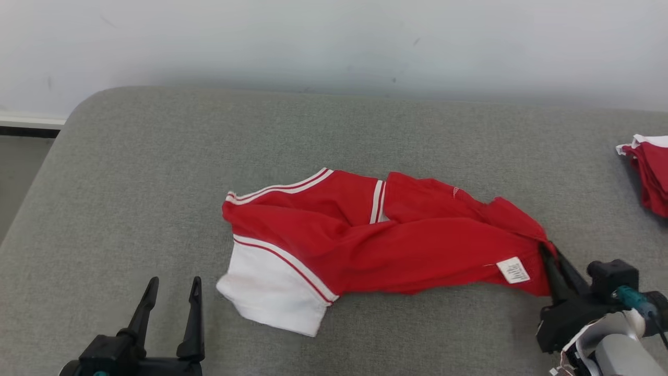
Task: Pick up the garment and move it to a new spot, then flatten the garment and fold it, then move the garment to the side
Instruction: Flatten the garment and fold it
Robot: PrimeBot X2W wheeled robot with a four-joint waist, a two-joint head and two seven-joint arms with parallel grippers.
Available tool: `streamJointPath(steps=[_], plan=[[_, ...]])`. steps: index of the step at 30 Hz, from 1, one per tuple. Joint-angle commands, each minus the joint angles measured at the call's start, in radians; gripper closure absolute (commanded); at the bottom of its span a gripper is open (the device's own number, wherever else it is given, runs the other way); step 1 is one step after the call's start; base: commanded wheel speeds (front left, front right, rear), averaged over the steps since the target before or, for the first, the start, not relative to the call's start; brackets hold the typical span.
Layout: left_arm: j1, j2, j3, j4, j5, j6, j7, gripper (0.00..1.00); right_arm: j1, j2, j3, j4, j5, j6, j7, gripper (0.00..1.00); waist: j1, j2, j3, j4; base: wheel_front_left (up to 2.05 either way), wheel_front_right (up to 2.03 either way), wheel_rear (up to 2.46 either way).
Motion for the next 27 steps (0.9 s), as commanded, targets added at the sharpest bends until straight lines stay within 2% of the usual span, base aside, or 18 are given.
streamJointPath(steps=[1,4,5,6,7,16,27], plan=[[-0.014,-0.003,-0.002,0.001,0.004,0.000,0.000,0.00,0.002,-0.005,-0.008,-0.004,-0.008,-0.003,-0.004,1.00,-0.0001,-0.0001,-0.001,-0.006,0.00,0.00,0.00],[-0.016,-0.005,-0.013,0.009,-0.004,0.001,0.000,0.00,0.012,-0.013,-0.013,0.000,-0.015,-0.003,-0.004,1.00,-0.0001,-0.0001,-0.004,-0.011,0.00,0.00,0.00],[-0.016,-0.005,-0.017,0.011,-0.005,0.001,0.000,0.00,0.017,-0.016,-0.007,0.011,-0.007,-0.003,-0.004,0.95,-0.0001,-0.0001,-0.006,-0.011,0.00,0.00,0.00],[-0.015,-0.006,-0.020,0.012,-0.007,0.001,0.000,0.00,0.017,-0.020,-0.003,0.014,-0.003,-0.003,-0.004,0.16,-0.0001,-0.0001,-0.008,-0.011,0.00,0.00,0.00],[-0.011,-0.007,-0.024,0.014,-0.012,0.001,0.000,0.00,0.018,-0.027,-0.004,0.011,0.005,-0.003,-0.004,0.00,-0.0001,-0.0001,-0.011,-0.010,0.00,0.00,0.00],[0.003,-0.009,-0.023,0.010,-0.018,0.001,0.000,0.00,0.040,-0.032,0.014,-0.054,0.006,-0.003,-0.002,0.00,-0.0001,-0.0001,-0.014,0.002,0.00,0.00,0.00],[-0.015,-0.010,-0.046,0.008,-0.022,0.001,0.000,0.00,-0.061,-0.056,0.115,0.101,0.036,-0.003,0.008,0.00,-0.0001,-0.0001,0.002,0.043,0.00,0.00,0.00]])
